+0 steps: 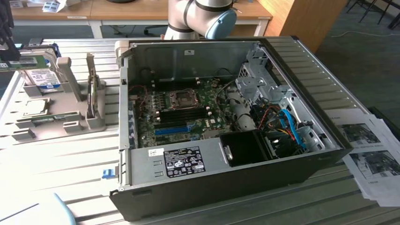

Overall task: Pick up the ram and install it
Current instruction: 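Pick up the ram and move it above insertion slot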

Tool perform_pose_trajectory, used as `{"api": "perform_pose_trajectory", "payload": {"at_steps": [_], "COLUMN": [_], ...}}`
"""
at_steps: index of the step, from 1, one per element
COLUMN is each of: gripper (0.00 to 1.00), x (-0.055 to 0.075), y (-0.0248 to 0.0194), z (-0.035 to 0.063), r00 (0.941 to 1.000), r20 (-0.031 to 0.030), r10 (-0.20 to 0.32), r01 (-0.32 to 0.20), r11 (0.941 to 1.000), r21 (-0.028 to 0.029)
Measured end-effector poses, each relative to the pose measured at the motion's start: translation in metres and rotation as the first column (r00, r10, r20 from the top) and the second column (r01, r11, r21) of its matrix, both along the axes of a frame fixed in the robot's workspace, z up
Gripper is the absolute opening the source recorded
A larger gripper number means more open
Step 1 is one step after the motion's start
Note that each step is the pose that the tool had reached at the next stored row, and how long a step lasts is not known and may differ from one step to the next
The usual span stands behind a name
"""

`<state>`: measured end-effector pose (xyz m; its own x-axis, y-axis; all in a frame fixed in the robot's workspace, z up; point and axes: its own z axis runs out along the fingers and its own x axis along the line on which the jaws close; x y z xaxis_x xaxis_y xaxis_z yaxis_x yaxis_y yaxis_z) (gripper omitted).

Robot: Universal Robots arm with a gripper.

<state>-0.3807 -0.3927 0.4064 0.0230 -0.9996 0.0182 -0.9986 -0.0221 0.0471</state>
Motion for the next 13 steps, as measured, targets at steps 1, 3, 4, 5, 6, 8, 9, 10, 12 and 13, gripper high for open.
{"api": "perform_pose_trajectory", "payload": {"at_steps": [1,3,4,5,6,8,9,10,12,13], "gripper": [0.11,0.11,0.11,0.11,0.11,0.11,0.11,0.11,0.11,0.11], "x": [0.001,0.003,0.005,0.006,0.008,0.012,0.014,0.016,0.02,0.022], "y": [-0.0001,0.0,0.0,0.0,0.0,0.0,0.0,0.0,0.0,0.0], "z": [0.0001,0.0,0.0,0.0,-0.0001,0.0,-0.0001,-0.0001,-0.0001,0.0], "r00": [1.0,1.0,1.0,1.0,1.0,1.0,1.0,1.0,1.0,1.0], "r20": [-0.0002,0.0,0.0,0.0,0.0001,0.0,0.0001,0.0001,0.0001,0.0001], "r10": [0.0,0.0,0.0,0.0,0.0,0.0,0.0,0.0,0.0,0.0], "r01": [0.0,0.0,0.0,0.0,0.0,0.0,0.0,0.0,0.0,0.0], "r11": [1.0,1.0,1.0,1.0,1.0,1.0,1.0,1.0,1.0,1.0], "r21": [-0.0001,0.0,0.0,0.0,0.0,0.0,0.0,0.0,0.0001,0.0]}}
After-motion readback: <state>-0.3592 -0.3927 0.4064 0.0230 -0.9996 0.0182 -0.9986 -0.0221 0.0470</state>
